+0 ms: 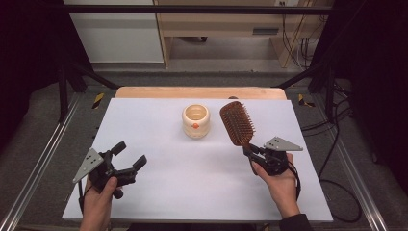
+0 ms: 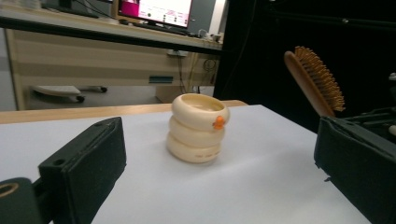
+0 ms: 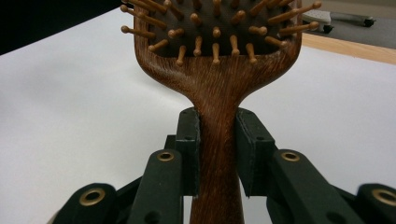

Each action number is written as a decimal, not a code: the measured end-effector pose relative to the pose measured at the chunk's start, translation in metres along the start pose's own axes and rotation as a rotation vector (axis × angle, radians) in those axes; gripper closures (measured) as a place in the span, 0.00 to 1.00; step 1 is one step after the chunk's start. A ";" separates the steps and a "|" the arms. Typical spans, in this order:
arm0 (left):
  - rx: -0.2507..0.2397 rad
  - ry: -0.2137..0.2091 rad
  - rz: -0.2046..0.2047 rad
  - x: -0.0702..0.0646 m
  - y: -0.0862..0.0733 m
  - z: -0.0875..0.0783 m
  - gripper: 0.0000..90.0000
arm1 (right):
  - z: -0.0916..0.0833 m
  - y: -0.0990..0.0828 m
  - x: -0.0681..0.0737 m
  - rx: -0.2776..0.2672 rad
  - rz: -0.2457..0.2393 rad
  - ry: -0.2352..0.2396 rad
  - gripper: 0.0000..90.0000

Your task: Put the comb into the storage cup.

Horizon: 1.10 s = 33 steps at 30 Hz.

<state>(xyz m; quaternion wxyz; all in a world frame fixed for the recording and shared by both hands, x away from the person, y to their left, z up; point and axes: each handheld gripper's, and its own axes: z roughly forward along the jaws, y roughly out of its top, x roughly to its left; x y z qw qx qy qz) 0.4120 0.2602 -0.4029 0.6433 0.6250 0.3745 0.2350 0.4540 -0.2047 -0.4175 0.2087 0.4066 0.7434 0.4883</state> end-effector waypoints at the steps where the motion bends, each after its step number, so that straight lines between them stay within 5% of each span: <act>1: 0.002 -0.006 -0.001 -0.003 0.001 0.005 0.02 | 0.001 0.001 0.001 -0.003 -0.002 0.001 0.81; 16: 0.042 -0.050 0.026 -0.040 0.017 0.060 0.04 | 0.010 0.010 0.026 -0.062 -0.032 0.058 0.81; 33: 0.089 -0.153 -0.046 -0.070 0.034 0.098 0.04 | 0.013 0.013 0.039 -0.089 -0.054 0.090 0.81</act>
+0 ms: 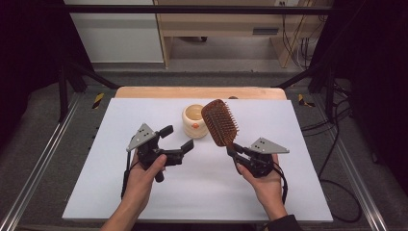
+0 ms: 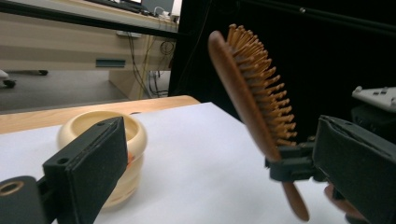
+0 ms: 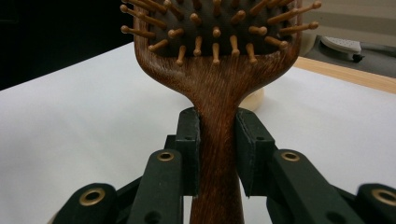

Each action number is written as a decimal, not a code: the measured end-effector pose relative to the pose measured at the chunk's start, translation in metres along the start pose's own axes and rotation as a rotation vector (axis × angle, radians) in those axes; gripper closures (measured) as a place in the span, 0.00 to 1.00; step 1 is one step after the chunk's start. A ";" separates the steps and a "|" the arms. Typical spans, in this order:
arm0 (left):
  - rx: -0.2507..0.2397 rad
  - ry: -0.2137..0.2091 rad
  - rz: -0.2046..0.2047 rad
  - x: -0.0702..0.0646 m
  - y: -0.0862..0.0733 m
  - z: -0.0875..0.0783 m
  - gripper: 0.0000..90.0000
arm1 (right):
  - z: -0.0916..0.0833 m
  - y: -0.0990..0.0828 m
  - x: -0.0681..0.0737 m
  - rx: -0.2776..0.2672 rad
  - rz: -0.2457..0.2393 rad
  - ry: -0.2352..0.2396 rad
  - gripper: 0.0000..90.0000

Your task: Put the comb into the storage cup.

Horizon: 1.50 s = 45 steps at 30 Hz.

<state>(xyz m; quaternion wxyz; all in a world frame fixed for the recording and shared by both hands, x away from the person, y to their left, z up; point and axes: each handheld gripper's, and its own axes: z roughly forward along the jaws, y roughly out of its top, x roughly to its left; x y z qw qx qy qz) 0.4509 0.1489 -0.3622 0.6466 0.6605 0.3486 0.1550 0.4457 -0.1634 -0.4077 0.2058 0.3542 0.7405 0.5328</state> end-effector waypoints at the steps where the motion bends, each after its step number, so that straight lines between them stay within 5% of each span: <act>1: 0.000 0.000 0.005 -0.002 0.002 0.002 0.03 | 0.000 0.000 0.001 -0.004 0.000 0.001 0.81; 12: -0.020 0.011 0.030 -0.015 0.015 0.027 0.04 | 0.000 0.001 0.005 -0.015 -0.008 0.012 0.81; 29: -0.019 -0.056 -0.054 -0.020 0.017 0.048 0.07 | 0.002 0.001 0.013 -0.027 -0.039 0.021 0.81; 45: -0.043 -0.084 -0.160 -0.006 0.021 0.062 0.31 | 0.012 0.001 0.024 -0.025 -0.069 0.032 0.81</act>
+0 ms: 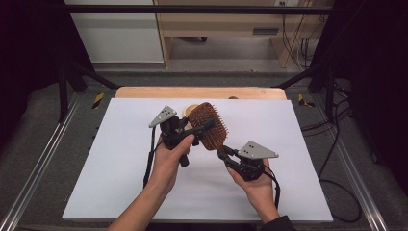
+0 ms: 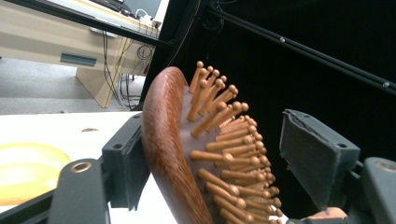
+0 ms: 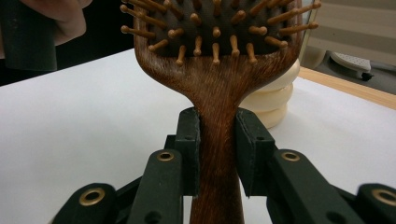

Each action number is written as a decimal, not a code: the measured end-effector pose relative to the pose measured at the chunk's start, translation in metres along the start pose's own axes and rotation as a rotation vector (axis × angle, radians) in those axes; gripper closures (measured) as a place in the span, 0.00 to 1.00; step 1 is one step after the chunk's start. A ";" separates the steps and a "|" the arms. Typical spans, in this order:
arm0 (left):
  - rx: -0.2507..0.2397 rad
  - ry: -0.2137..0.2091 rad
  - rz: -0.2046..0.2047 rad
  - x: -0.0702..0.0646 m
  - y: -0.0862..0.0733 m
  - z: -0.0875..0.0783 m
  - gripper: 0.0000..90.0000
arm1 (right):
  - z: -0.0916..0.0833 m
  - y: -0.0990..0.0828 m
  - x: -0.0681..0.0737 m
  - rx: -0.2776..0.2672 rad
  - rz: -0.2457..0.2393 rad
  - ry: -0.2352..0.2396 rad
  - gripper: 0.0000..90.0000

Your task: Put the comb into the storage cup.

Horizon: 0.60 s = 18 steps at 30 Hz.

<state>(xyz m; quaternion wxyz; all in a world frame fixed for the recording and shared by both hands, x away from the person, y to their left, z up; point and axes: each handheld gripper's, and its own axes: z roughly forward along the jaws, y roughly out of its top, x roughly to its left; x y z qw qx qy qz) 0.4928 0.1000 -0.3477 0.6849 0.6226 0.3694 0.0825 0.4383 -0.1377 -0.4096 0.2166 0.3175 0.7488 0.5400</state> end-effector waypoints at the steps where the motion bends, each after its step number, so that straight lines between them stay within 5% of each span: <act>1: -0.005 -0.006 -0.015 0.001 0.000 0.000 0.32 | 0.000 0.000 0.000 -0.001 -0.001 -0.002 0.81; 10: 0.009 -0.050 -0.072 0.008 -0.003 0.005 0.39 | 0.001 0.000 0.002 -0.008 0.001 0.003 0.81; 18: 0.007 -0.031 -0.093 0.008 -0.004 0.003 0.47 | 0.003 -0.002 0.003 -0.010 0.001 0.007 0.81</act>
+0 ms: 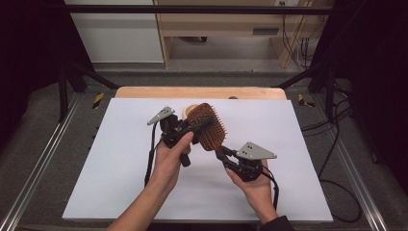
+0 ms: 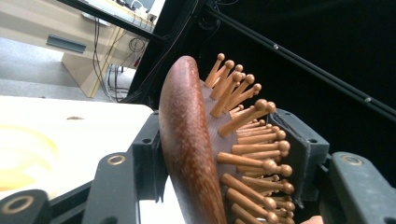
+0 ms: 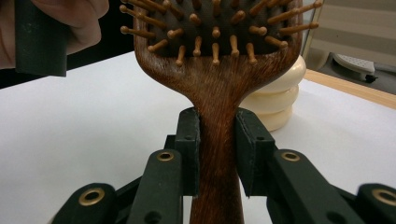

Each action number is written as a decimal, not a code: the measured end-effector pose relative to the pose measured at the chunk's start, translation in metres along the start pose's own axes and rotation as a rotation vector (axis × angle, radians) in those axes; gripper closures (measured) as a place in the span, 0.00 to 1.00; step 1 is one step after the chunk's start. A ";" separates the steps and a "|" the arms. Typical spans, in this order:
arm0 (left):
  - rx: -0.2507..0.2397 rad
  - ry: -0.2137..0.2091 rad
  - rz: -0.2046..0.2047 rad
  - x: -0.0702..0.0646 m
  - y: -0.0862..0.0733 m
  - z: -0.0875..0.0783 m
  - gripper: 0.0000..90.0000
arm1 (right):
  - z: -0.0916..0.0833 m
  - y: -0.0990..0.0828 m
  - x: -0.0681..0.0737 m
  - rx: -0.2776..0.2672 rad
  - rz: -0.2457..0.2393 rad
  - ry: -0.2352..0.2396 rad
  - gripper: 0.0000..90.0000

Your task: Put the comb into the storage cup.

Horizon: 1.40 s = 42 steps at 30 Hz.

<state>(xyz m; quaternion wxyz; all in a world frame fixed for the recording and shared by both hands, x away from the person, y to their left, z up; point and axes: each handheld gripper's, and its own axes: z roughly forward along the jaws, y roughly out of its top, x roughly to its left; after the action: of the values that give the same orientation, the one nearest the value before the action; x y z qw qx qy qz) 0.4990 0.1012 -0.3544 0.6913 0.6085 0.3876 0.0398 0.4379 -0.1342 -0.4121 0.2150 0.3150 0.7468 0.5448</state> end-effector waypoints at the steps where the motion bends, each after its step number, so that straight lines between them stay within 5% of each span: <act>1: 0.004 0.000 0.001 0.000 0.000 0.000 0.48 | 0.000 0.000 0.000 0.001 0.000 0.001 0.81; 13: 0.030 -0.001 -0.017 -0.003 0.002 0.001 0.56 | 0.008 -0.005 0.001 0.029 0.015 0.017 0.79; 23: -0.003 0.038 0.077 0.000 0.025 -0.002 0.56 | 0.005 -0.010 0.001 0.095 0.006 0.008 0.52; 27: -0.012 0.053 0.120 0.004 0.035 -0.003 0.56 | 0.001 -0.012 -0.004 0.095 0.042 -0.016 0.40; 28: -0.013 0.056 0.126 0.005 0.037 -0.003 0.56 | 0.001 -0.012 -0.008 0.119 0.078 -0.022 0.30; 42: -0.017 0.072 0.181 -0.001 0.062 0.013 0.56 | -0.012 -0.014 -0.013 0.114 0.099 -0.143 0.08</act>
<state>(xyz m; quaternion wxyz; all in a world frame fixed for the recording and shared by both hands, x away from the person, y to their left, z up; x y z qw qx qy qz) 0.5320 0.1056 -0.3002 0.6755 0.6335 0.3553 0.1273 0.4357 -0.1542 -0.4225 0.2224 0.4013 0.7428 0.4875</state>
